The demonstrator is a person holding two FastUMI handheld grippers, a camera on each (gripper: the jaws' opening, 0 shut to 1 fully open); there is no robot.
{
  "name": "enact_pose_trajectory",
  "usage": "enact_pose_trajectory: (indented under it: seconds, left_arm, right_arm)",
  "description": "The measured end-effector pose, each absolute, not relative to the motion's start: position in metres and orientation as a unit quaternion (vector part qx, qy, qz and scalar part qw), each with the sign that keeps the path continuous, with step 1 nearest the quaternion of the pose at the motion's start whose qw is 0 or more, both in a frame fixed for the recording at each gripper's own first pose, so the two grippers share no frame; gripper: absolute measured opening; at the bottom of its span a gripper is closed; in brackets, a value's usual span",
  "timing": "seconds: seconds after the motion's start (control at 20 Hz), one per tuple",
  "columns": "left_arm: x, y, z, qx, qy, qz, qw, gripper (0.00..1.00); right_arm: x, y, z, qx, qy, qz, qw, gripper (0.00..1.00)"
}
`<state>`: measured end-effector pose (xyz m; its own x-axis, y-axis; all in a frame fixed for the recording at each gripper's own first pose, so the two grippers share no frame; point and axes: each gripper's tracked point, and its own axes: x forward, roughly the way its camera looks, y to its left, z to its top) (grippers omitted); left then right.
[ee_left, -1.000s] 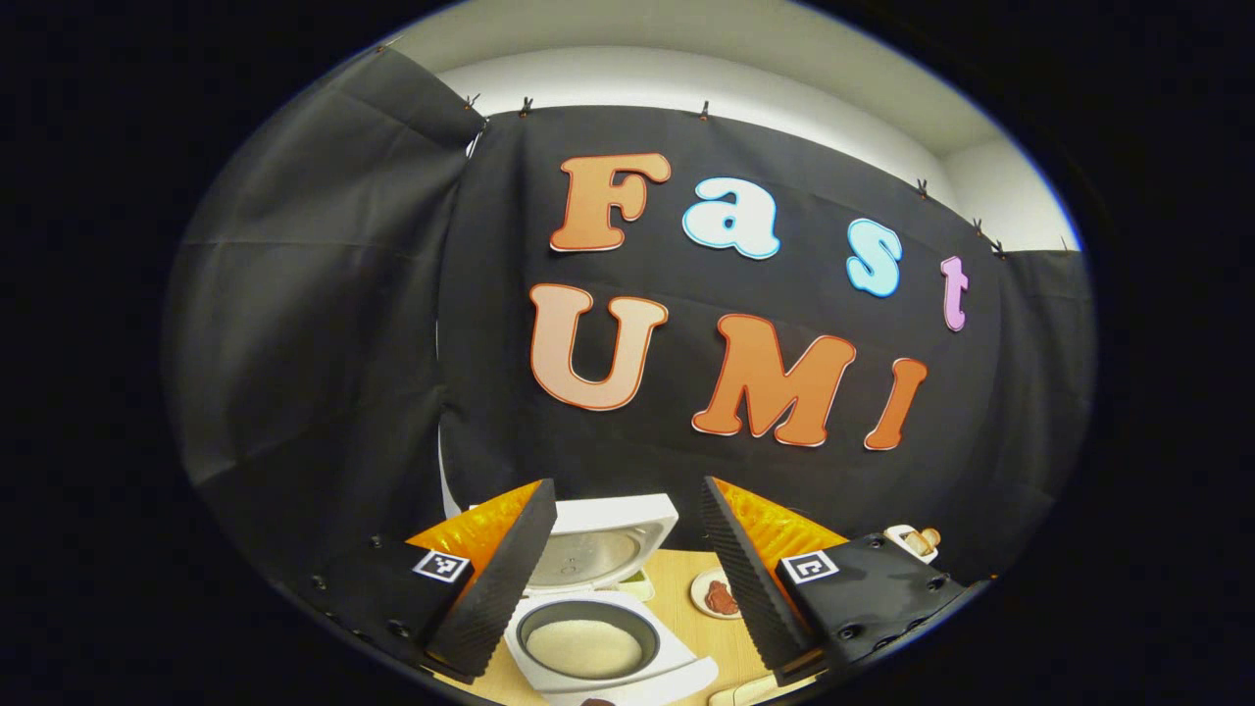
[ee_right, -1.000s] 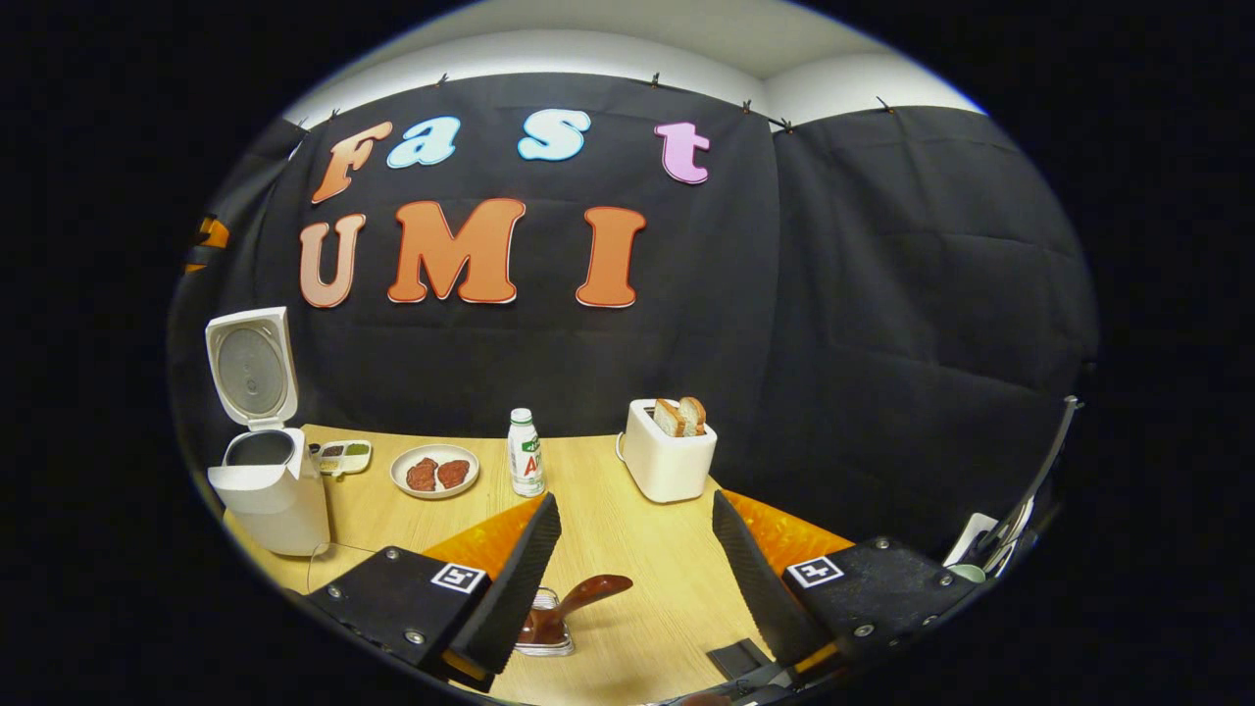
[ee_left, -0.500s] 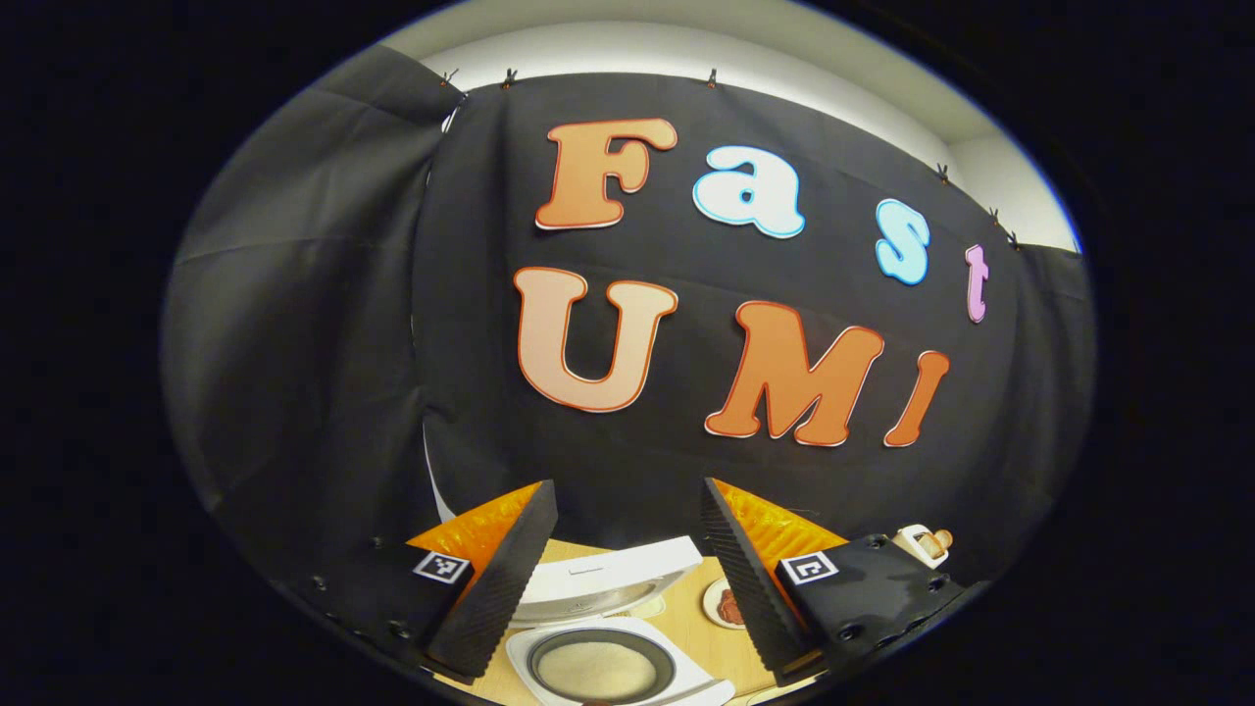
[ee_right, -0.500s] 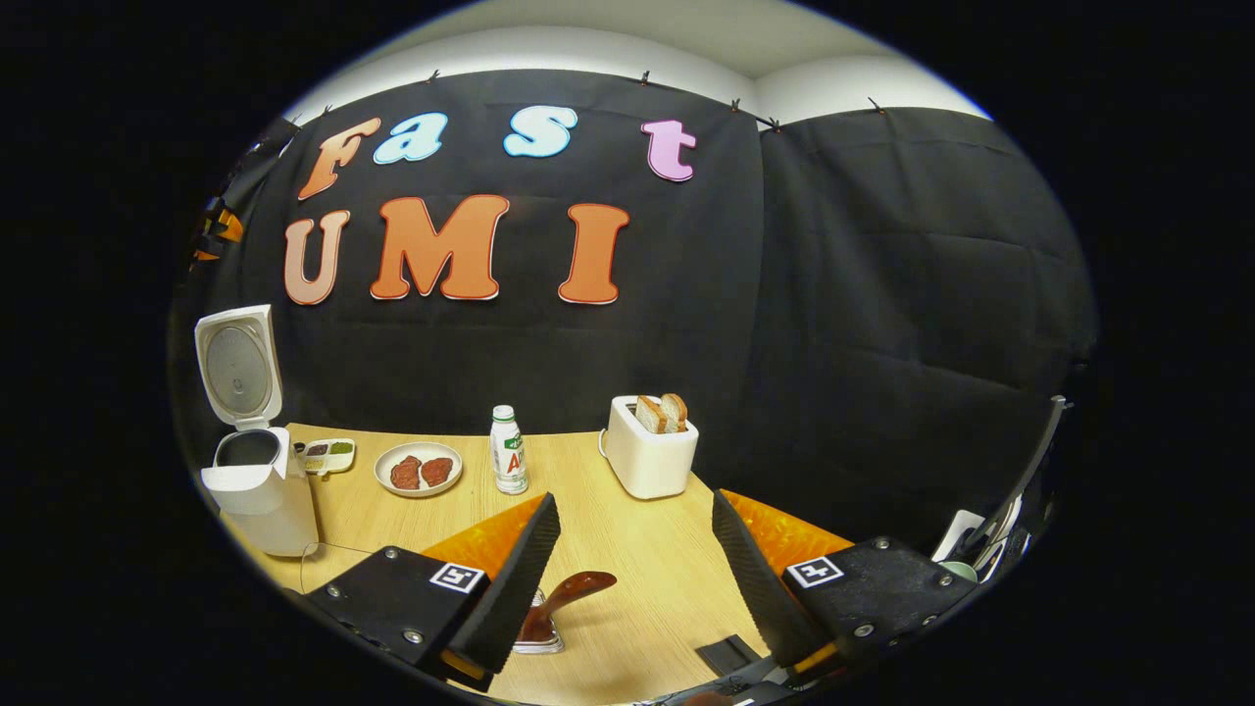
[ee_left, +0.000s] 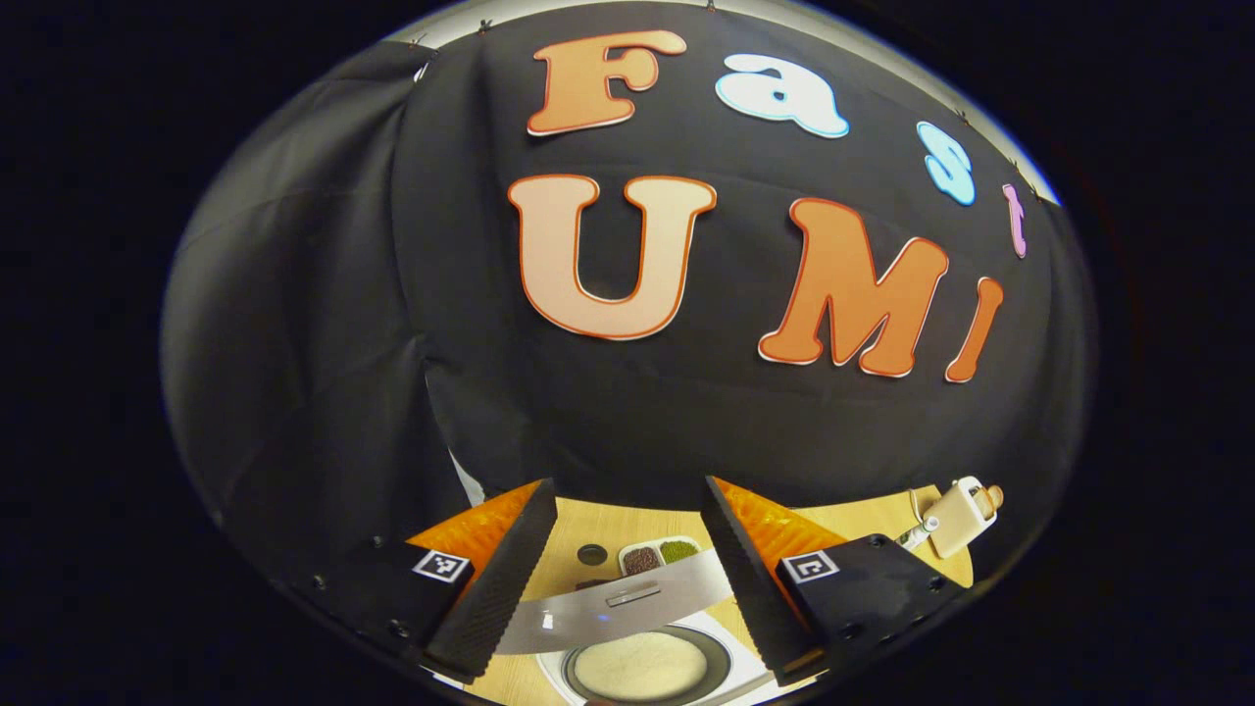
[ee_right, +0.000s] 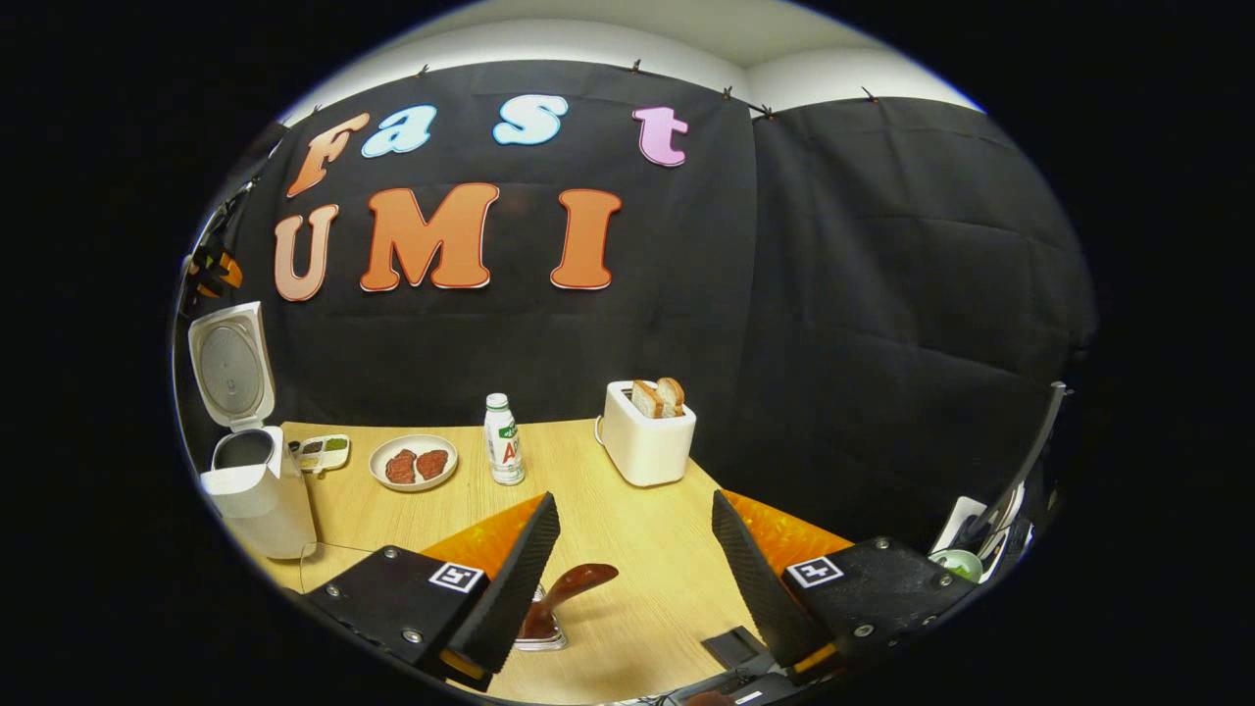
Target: Close the left gripper, press the button to open the rice cooker; take a wooden spoon from the chopstick holder with the right hand, scoop a spoonful of rice and pour it into the rice cooker, then put the wooden spoon back into the chopstick holder.
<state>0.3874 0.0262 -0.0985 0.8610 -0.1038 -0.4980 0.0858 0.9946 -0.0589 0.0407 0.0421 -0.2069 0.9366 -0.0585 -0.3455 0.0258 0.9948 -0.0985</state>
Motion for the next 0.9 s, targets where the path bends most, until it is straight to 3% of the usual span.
enact_pose_trajectory:
  seconds: [0.35, 0.65, 0.9]
  left_arm:
    - [0.366, 0.011, -0.126, -0.078, 0.292, -0.061, 0.951, 0.99]
    - [0.322, -0.009, -0.129, 0.016, 0.303, -0.079, 0.95, 1.0]
    - [0.282, -0.019, -0.142, 0.026, 0.303, -0.086, 0.949, 1.0]
  right_arm:
    - [0.04, 0.038, -0.209, -0.057, 0.184, -0.014, 0.981, 0.96]
    - [0.036, 0.038, -0.192, -0.037, 0.167, 0.0, 0.985, 0.96]
    - [0.022, 0.041, -0.187, 0.009, 0.157, 0.008, 0.988, 0.96]
